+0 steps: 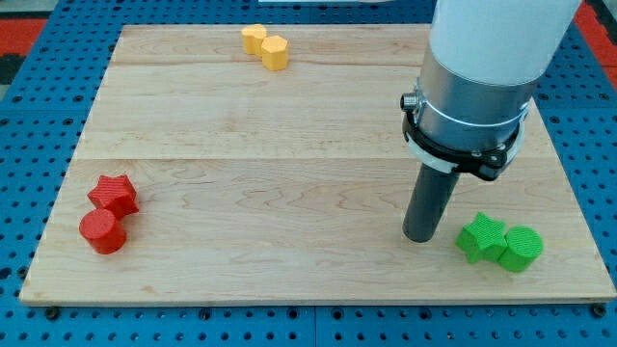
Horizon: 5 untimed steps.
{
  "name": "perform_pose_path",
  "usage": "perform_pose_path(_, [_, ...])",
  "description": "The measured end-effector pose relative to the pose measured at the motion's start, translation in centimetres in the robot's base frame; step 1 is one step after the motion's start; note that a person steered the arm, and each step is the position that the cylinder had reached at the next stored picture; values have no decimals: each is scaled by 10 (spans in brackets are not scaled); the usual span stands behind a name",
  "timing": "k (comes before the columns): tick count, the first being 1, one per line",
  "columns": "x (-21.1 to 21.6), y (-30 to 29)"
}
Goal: Move the triangle left to cube
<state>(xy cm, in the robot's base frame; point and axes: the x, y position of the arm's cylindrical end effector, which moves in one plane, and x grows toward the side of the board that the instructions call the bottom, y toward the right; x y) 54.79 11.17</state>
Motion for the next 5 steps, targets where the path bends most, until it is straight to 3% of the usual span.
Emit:
perform_pose_path(3, [-3, 0])
perform_pose_path(5, [-46, 32])
